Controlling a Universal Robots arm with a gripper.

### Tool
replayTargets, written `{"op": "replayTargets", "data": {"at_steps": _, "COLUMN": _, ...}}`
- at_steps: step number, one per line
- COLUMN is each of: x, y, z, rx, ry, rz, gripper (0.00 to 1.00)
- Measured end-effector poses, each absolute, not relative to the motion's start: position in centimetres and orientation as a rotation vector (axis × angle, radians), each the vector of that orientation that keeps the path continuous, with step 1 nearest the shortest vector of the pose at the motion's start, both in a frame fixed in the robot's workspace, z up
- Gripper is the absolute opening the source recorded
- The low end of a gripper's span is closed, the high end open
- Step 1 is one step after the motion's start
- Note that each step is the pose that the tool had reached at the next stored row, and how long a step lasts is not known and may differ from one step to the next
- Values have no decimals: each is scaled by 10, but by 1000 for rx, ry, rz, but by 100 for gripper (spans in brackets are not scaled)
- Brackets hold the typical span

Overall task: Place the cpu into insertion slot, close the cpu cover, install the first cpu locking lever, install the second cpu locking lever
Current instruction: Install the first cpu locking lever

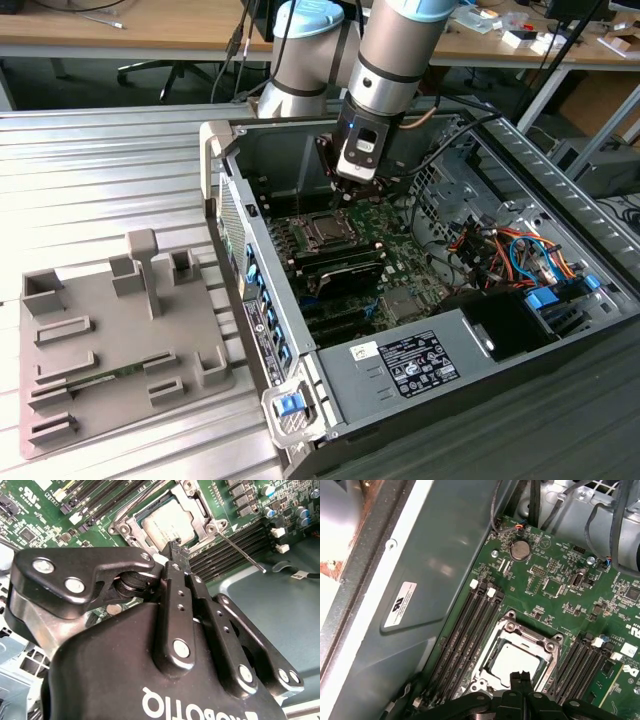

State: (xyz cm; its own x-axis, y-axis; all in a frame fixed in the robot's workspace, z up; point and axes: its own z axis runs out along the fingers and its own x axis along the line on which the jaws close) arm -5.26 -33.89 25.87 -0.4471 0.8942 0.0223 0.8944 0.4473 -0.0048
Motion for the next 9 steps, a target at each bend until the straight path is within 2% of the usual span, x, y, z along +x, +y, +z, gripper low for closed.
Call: {"op": "replayTargets", "data": {"at_steps": 9, "x": -53, "y": -339, "z": 259, "rx": -1591, "ry": -2684, "rz": -11, "gripper": 11}}
